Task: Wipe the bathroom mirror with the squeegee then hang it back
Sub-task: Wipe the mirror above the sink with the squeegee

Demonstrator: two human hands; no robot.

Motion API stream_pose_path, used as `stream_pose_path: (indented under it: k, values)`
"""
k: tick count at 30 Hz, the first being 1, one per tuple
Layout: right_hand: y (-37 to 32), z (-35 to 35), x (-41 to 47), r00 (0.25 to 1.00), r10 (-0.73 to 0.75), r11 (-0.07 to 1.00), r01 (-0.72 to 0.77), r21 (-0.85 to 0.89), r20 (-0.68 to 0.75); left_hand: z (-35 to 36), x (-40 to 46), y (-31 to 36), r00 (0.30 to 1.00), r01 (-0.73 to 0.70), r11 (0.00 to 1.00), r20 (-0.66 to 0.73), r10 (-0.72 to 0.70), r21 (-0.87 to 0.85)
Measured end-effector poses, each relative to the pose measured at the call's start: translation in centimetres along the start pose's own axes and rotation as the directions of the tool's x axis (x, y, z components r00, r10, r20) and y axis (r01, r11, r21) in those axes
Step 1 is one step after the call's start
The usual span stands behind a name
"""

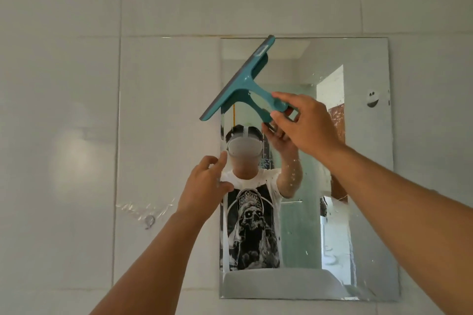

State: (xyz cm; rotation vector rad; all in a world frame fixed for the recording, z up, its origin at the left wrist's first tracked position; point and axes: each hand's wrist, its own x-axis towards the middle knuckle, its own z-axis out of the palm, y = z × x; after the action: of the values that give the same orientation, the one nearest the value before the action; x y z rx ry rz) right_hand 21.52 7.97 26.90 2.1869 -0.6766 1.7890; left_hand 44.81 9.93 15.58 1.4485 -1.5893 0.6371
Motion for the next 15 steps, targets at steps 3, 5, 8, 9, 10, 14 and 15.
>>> stream_pose_path:
  k: [3, 5, 8, 9, 10, 14, 15]
  values:
    - [0.1, -0.2, 2.1, 0.999, -0.034, 0.999, 0.034, -0.019, 0.034, -0.1, 0.2, -0.2, 1.0, -0.014, 1.0, -0.008, 0.014, -0.011]
    - [-0.1, -0.3, 3.3, 0.997, -0.046, 0.998, 0.049, -0.044, 0.063, -0.2, 0.2, -0.3, 1.0, -0.026, 1.0, -0.01, 0.026, -0.006]
    - [-0.4, -0.5, 4.7, 0.992, -0.053, 0.996, 0.061, -0.07, 0.112, -0.2, 0.2, -0.1, 1.0, -0.027, 0.999, -0.016, 0.027, -0.019]
    - [-0.6, -0.5, 5.2, 0.99, -0.054, 0.996, 0.063, -0.07, 0.127, -0.2, 0.2, -0.1, 1.0, -0.023, 0.999, -0.02, 0.023, -0.028]
    - [-0.6, -0.5, 5.6, 0.988, -0.055, 0.995, 0.066, -0.072, 0.142, -0.2, 0.2, -0.1, 1.0, -0.02, 0.999, -0.024, 0.019, -0.037]
    - [-0.6, -0.7, 7.4, 0.976, -0.056, 0.994, 0.074, -0.078, 0.21, -0.1, 0.0, 0.0, 0.999, -0.022, 0.998, -0.037, 0.02, -0.052]
    - [-0.6, -0.8, 7.9, 0.972, -0.059, 0.995, 0.077, -0.071, 0.229, -0.1, -0.1, 0.1, 0.999, -0.022, 0.998, -0.042, 0.02, -0.053]
